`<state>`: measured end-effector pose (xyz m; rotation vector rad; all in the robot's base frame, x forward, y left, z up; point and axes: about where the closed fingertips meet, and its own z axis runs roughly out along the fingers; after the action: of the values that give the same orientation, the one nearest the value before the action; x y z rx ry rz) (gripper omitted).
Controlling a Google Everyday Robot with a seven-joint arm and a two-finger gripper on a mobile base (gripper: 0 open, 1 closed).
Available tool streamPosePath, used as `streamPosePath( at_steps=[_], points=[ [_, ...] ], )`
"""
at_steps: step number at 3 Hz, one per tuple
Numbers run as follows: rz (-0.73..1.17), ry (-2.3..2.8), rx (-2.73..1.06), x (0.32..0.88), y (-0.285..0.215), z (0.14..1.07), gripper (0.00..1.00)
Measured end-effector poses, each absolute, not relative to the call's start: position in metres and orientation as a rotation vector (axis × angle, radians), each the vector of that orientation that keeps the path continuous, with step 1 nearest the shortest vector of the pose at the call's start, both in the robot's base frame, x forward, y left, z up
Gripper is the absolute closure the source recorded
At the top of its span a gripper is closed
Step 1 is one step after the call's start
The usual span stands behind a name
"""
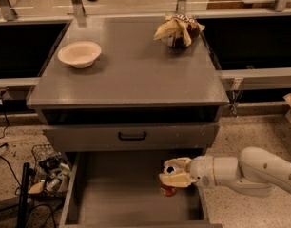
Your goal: Pick coke can from middle drawer and place on counter
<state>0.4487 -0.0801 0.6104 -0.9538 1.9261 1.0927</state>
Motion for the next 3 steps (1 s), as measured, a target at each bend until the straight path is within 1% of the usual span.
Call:
streamPosePath(
  at_steps=[1,2,3],
  points=[
    [1.098,1.938,-0.945,0.454,-0.074,0.603,1.0],
    [1.066,1.933,-0.949,0.466,-0.075,0.623,1.0],
    [0.975,1.902,-0.984,0.479,-0.084,0.674,1.0]
  ],
)
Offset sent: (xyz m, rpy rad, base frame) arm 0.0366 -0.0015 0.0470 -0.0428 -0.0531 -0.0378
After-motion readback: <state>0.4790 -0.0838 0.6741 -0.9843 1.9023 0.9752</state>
